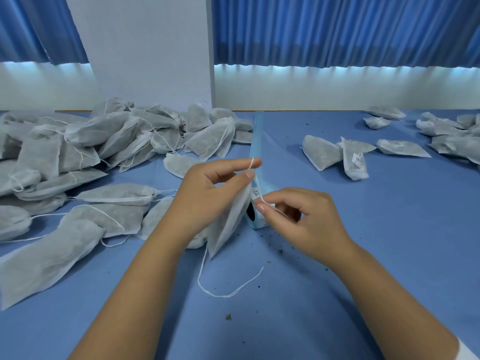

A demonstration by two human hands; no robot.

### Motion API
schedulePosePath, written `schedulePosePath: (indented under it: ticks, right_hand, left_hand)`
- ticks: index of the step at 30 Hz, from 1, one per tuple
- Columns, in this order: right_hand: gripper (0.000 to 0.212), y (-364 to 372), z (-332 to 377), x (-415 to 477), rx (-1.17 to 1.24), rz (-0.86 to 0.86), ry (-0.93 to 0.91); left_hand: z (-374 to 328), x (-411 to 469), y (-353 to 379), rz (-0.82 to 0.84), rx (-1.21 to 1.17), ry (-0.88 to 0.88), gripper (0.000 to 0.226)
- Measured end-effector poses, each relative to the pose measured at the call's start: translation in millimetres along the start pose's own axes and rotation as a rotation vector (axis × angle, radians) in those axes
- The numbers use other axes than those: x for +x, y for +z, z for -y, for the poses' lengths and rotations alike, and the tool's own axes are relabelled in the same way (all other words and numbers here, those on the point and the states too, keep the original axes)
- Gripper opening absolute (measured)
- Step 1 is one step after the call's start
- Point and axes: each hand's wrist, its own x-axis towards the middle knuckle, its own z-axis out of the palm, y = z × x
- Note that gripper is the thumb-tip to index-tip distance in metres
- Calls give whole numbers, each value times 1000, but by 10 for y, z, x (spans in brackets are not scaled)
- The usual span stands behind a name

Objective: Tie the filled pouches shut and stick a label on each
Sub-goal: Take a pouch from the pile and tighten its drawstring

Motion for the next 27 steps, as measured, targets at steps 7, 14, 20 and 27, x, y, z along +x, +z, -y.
schedulePosePath:
  ticks: [7,14,20,27]
  right_hand:
    - [18,-140,85,47,119,-86,12]
    - [16,-147,77,66,187,-178,143]
    - [14,-80,-110,85,-8,-50,360]
    - [30,-106,-36,100,42,-266,338]
  left_hand:
    - [10,-12,-24,233,232,-70,14]
    - [-79,-65,28,437,116,-137,17]
    - [-123,-72,108,372,-18,-279,30]
    - [-40,11,126,83,-158,-376,33]
